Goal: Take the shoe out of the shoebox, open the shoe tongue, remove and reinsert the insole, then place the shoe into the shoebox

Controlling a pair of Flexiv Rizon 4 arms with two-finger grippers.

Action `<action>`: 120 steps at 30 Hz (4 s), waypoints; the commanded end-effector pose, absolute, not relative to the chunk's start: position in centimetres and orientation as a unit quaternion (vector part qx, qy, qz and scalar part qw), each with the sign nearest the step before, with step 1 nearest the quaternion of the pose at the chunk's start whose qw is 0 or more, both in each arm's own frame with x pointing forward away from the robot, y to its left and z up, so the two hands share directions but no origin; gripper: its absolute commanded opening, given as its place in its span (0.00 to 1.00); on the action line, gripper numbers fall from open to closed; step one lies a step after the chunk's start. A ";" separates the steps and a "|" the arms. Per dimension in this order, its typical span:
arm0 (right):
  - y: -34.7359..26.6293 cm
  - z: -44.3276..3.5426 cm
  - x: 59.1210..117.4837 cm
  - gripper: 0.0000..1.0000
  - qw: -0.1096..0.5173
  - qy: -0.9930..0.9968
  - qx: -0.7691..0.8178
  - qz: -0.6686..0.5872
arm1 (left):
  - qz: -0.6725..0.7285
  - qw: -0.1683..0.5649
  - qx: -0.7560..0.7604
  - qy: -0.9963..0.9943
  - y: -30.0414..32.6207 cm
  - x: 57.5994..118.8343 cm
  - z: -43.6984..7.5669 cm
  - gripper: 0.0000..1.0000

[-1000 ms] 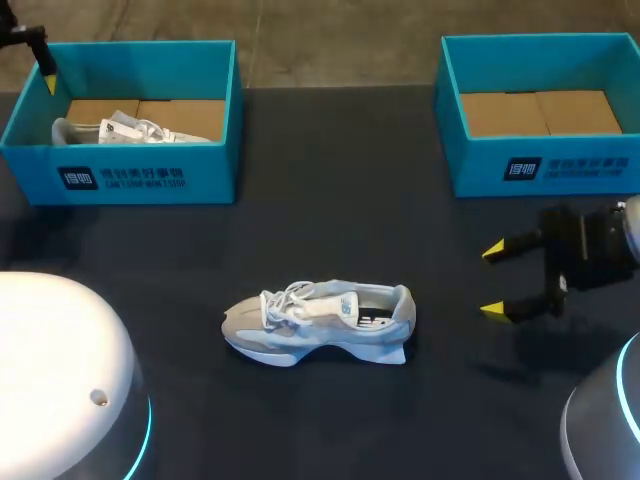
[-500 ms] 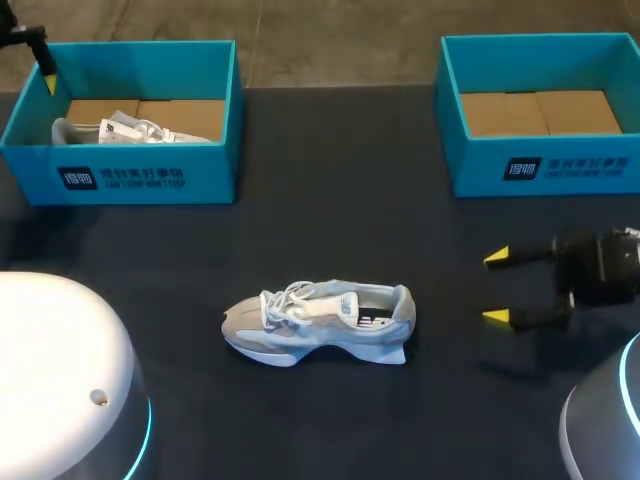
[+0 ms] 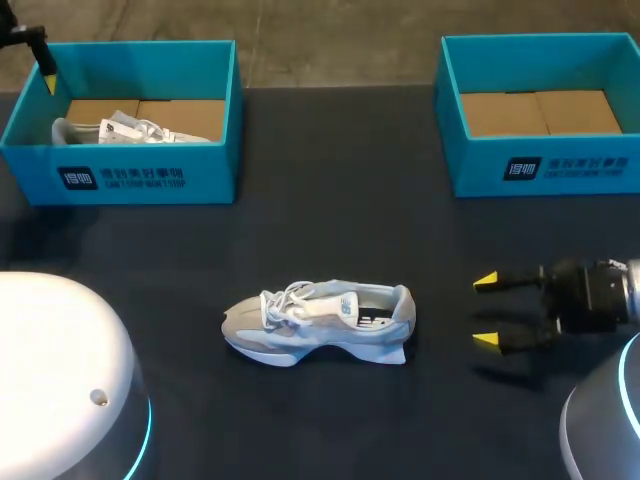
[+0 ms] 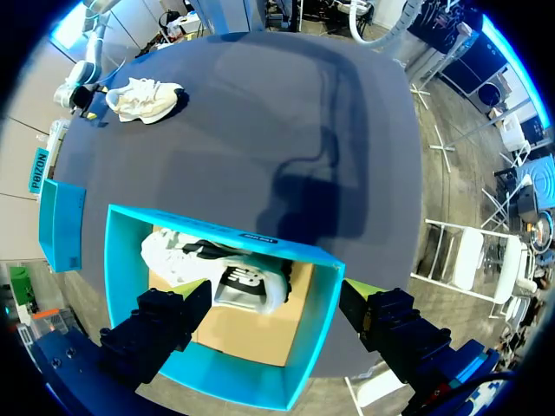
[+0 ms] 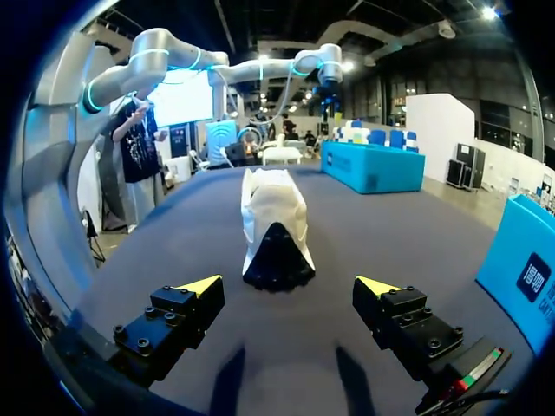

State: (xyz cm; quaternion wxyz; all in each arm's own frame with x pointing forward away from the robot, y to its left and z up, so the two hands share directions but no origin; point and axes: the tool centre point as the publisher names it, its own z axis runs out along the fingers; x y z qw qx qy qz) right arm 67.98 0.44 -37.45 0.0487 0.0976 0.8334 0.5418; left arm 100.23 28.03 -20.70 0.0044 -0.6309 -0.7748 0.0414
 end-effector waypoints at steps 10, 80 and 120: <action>3.1 -38.8 67.3 1.00 0.046 0.833 0.108 0.540 | 0.040 0.004 -0.631 -0.775 28.0 100.1 -20.7 1.00; 13.3 -41.0 69.3 1.00 0.042 0.792 0.054 0.607 | 0.040 0.004 -0.631 -0.775 28.0 100.1 -20.7 1.00; 15.8 -41.3 69.0 0.92 0.042 0.808 0.018 0.588 | 0.040 0.004 -0.631 -0.775 28.0 100.1 -20.7 1.00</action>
